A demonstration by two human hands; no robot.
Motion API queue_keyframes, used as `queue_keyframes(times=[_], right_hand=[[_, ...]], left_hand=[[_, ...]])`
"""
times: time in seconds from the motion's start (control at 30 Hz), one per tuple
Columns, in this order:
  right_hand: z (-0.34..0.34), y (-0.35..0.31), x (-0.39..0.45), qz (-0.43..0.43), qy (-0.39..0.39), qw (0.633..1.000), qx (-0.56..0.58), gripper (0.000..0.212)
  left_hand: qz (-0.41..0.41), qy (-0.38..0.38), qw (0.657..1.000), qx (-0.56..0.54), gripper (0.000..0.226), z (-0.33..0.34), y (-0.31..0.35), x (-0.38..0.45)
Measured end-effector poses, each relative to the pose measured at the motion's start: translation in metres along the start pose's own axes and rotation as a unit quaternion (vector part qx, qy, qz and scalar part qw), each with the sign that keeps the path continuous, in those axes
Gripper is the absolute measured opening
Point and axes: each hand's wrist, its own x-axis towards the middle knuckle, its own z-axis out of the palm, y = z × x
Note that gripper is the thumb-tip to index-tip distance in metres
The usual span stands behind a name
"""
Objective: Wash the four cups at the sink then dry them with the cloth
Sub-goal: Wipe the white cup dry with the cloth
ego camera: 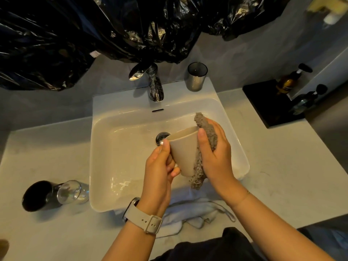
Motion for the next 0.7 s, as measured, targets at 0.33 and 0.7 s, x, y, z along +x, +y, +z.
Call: queue_keyframes(times=[0.33, 0.7], right_hand=[[-0.009, 0.034, -0.033, -0.215, -0.184, 0.939, -0.197, 0.052], [-0.022, 0.038, -0.038, -0.001, -0.244, 0.967, -0.071, 0.047]], left_hand=[[-0.085, 0.083, 0.987, -0.107, 0.041, -0.004, 0.002, 0.01], [-0.184, 0.1, 0.963, -0.172, 0.057, -0.027, -0.008, 0.013]])
